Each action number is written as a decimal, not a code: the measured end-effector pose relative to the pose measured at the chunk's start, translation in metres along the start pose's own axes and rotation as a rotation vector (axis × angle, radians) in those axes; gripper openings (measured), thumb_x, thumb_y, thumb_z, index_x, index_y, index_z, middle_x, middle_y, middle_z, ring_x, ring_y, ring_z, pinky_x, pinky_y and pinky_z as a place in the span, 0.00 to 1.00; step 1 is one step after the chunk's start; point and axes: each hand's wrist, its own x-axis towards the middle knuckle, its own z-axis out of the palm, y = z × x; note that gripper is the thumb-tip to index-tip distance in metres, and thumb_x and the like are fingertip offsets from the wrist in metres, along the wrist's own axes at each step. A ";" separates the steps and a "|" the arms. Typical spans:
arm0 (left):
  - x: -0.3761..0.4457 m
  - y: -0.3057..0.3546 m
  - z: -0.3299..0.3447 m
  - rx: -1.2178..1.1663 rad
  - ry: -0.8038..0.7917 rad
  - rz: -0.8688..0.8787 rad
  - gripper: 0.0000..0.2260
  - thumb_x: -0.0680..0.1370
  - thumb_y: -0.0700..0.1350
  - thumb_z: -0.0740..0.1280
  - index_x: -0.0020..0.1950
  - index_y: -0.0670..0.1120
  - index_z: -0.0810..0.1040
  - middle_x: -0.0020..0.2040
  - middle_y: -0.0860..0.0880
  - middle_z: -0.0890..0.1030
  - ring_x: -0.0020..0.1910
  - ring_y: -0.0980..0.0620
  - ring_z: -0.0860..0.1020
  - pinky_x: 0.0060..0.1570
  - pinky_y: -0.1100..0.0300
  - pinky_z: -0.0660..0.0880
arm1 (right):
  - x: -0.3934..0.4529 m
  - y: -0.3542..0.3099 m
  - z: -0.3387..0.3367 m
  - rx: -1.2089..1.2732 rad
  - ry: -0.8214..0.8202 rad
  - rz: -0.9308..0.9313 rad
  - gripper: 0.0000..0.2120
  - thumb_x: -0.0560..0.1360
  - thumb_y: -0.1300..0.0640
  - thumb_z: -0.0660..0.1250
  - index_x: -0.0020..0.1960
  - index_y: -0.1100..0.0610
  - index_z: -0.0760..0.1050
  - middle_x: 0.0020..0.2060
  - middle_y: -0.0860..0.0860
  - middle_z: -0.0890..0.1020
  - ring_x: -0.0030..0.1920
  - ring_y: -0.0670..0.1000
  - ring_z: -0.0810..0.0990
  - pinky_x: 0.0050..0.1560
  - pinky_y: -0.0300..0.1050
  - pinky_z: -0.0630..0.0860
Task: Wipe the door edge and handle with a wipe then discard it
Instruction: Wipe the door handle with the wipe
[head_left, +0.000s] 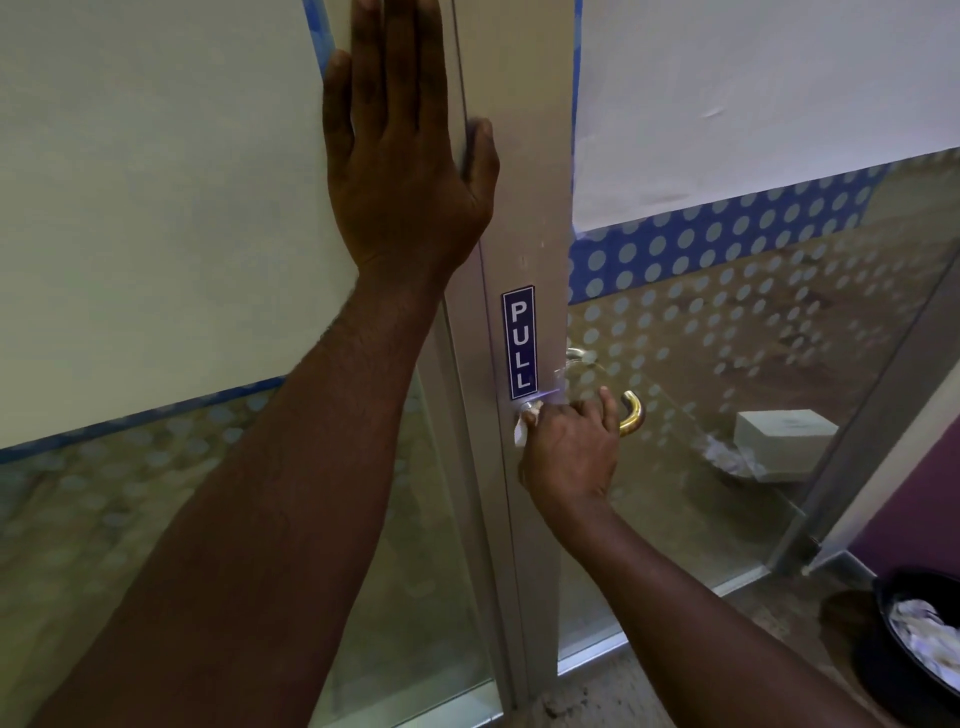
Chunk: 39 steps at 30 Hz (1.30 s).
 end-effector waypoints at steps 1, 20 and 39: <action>0.000 0.000 -0.001 0.000 -0.004 0.002 0.31 0.83 0.62 0.42 0.82 0.47 0.51 0.82 0.45 0.53 0.81 0.46 0.51 0.79 0.53 0.44 | 0.000 -0.002 0.002 0.023 0.039 0.004 0.10 0.76 0.52 0.65 0.48 0.56 0.82 0.42 0.53 0.85 0.53 0.56 0.79 0.72 0.54 0.58; 0.000 0.000 -0.003 -0.005 -0.073 0.007 0.31 0.83 0.63 0.41 0.82 0.47 0.50 0.82 0.45 0.52 0.81 0.46 0.50 0.79 0.52 0.43 | -0.011 0.026 0.027 -0.735 0.049 -0.909 0.19 0.74 0.56 0.58 0.58 0.64 0.79 0.57 0.60 0.76 0.59 0.64 0.70 0.64 0.58 0.59; -0.001 0.003 -0.006 0.011 -0.122 -0.006 0.32 0.83 0.63 0.41 0.82 0.47 0.49 0.82 0.45 0.50 0.81 0.45 0.48 0.79 0.53 0.42 | -0.011 0.005 -0.002 -0.142 -0.100 -0.221 0.13 0.72 0.61 0.65 0.56 0.60 0.78 0.39 0.54 0.83 0.49 0.56 0.80 0.75 0.50 0.45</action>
